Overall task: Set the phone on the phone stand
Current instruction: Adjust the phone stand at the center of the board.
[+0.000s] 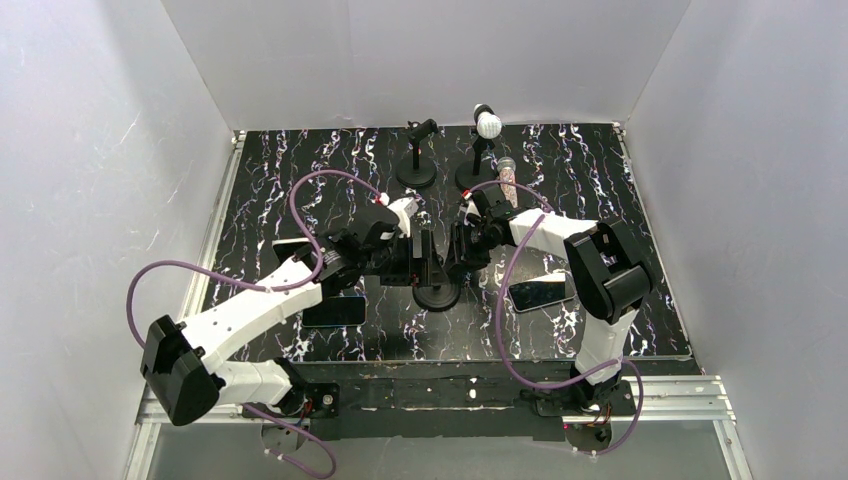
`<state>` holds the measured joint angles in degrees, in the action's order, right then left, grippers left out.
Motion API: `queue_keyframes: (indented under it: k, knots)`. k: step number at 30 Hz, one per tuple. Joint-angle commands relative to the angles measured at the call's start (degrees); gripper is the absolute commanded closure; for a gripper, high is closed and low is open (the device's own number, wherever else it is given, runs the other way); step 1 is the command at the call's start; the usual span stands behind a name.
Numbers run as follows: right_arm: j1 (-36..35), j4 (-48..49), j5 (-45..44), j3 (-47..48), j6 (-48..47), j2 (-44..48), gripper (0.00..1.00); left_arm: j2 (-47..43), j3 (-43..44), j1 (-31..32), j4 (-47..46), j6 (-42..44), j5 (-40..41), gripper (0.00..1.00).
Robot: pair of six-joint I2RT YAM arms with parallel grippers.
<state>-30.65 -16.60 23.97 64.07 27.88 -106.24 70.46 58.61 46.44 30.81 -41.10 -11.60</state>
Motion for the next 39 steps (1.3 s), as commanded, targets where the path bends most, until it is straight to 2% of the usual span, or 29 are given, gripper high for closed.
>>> queue_keyframes:
  k: [1, 5, 10, 16, 19, 22, 29, 34, 39]
  knots:
    - [0.51, -1.41, -1.54, 1.51, -2.28, 3.09, 0.50, -1.46, 0.45, 0.88, -1.74, 0.39, 1.82, 0.19]
    - [0.53, -2.41, -1.59, -0.53, -3.44, 6.57, 0.47, -3.87, 0.68, 0.89, 3.12, 2.50, 8.10, 0.13]
    - [0.51, -4.60, -2.04, -4.62, -5.81, 14.56, 0.33, -5.39, 2.76, 0.85, 10.84, 5.48, 15.87, 0.03]
    - [0.14, -10.24, -1.81, -6.19, -8.10, 25.43, 0.22, -8.34, 3.69, 0.27, 12.86, 7.84, 18.51, 0.02]
    - [-1.12, -11.79, -1.26, -5.36, -7.45, 29.94, 0.21, -9.56, 4.62, -2.35, 11.86, 9.63, 16.38, 0.02]
    - [-3.21, -13.55, -1.36, -3.12, -6.01, 32.08, 0.22, -10.12, 6.16, -6.97, 9.97, 11.30, 10.65, 0.02]
    - [-11.79, -17.20, -5.57, 3.77, -2.99, 30.30, 0.22, -8.23, 10.44, -18.18, 7.49, 14.06, -4.17, 0.02]
    - [-17.48, -23.02, -14.44, 11.40, -2.01, 26.50, 0.21, -6.52, 11.56, -21.88, 8.29, 15.81, -6.65, 0.02]
    - [-20.41, -24.46, -17.09, 15.39, -1.67, 24.27, 0.18, -6.45, 10.68, -23.49, 8.14, 16.40, -7.60, 0.02]
